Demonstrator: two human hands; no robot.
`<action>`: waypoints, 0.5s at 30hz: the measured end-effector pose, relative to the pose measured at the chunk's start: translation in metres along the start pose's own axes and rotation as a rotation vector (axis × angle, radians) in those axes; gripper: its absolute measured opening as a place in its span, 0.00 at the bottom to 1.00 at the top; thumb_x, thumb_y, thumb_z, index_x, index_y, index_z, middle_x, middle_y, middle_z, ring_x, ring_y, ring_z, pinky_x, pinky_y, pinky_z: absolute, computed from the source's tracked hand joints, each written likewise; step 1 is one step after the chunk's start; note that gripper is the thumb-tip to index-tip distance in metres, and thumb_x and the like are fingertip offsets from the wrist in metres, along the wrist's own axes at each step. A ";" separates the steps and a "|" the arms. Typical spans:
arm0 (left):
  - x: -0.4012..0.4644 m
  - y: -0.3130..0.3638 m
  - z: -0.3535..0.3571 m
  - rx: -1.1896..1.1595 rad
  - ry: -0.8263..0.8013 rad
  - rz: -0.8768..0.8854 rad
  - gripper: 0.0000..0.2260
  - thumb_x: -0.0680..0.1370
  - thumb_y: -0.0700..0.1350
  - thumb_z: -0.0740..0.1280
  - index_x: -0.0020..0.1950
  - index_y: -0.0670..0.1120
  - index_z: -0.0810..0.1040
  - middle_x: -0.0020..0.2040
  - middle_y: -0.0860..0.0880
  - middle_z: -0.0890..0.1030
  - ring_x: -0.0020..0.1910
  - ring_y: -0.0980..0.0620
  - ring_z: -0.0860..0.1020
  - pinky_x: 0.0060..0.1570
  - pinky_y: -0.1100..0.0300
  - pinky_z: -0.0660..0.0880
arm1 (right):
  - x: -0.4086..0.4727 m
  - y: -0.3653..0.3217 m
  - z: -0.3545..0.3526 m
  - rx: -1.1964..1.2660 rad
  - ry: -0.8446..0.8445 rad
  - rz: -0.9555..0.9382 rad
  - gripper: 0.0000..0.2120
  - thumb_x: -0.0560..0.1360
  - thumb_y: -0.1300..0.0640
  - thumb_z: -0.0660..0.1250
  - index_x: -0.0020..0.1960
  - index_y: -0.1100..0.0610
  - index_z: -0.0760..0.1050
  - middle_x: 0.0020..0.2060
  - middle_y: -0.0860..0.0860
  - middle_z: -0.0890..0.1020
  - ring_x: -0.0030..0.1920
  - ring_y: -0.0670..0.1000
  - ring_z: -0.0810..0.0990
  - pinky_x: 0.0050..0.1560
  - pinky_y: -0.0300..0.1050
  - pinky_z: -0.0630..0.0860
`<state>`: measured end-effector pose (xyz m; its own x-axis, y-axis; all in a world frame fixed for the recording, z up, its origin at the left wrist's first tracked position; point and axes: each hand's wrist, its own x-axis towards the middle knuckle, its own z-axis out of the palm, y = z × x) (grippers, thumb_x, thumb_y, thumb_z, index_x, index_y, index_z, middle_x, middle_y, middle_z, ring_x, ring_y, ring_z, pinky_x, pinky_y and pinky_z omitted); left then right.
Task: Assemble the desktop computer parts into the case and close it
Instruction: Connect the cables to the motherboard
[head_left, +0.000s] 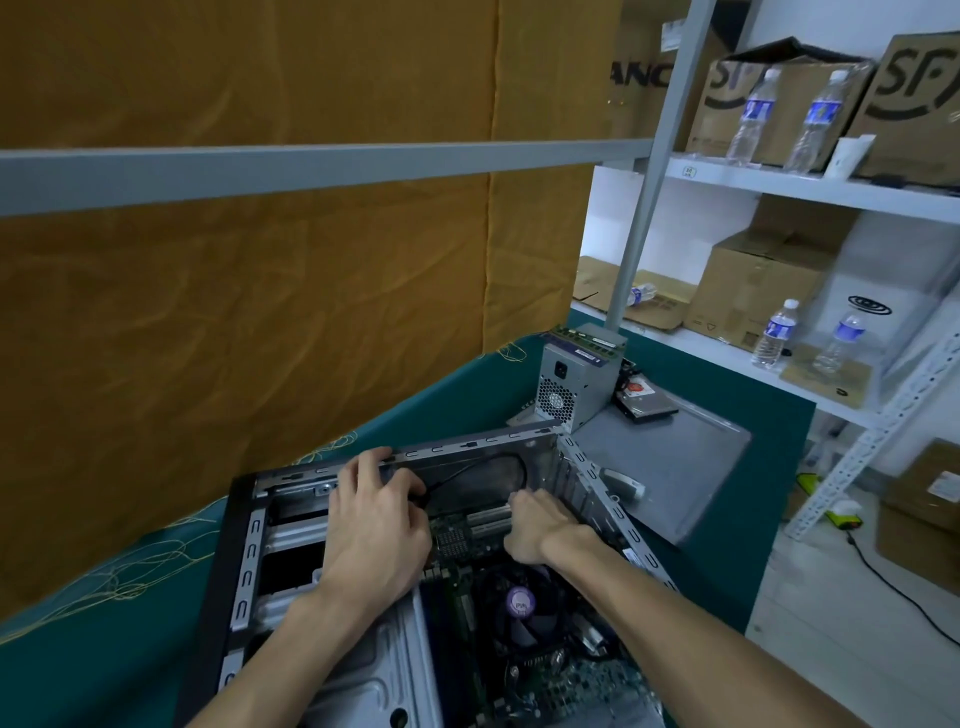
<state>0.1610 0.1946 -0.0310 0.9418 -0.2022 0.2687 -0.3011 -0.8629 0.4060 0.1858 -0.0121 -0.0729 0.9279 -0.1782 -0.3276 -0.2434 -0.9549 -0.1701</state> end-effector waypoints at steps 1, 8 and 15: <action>0.000 0.000 0.000 -0.001 -0.002 -0.003 0.11 0.79 0.43 0.64 0.60 0.49 0.81 0.74 0.45 0.66 0.75 0.41 0.60 0.72 0.46 0.62 | -0.001 -0.001 0.000 -0.008 -0.004 0.003 0.13 0.76 0.62 0.68 0.60 0.62 0.78 0.60 0.59 0.80 0.58 0.59 0.81 0.53 0.45 0.79; 0.000 0.003 0.000 0.012 0.002 -0.008 0.12 0.79 0.43 0.63 0.61 0.49 0.81 0.74 0.45 0.65 0.75 0.41 0.59 0.72 0.46 0.62 | -0.002 -0.015 0.001 -0.055 0.016 -0.005 0.16 0.75 0.70 0.68 0.62 0.64 0.77 0.61 0.62 0.80 0.61 0.59 0.81 0.52 0.43 0.76; -0.002 0.006 -0.001 0.017 -0.013 -0.009 0.13 0.80 0.43 0.62 0.62 0.48 0.80 0.75 0.44 0.64 0.75 0.41 0.59 0.72 0.47 0.62 | -0.007 -0.009 -0.006 -0.068 -0.015 -0.024 0.15 0.76 0.67 0.67 0.62 0.63 0.77 0.64 0.61 0.79 0.62 0.59 0.81 0.58 0.45 0.78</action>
<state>0.1573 0.1905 -0.0283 0.9465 -0.2003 0.2532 -0.2899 -0.8724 0.3935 0.1835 -0.0038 -0.0631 0.9286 -0.1522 -0.3384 -0.2012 -0.9729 -0.1144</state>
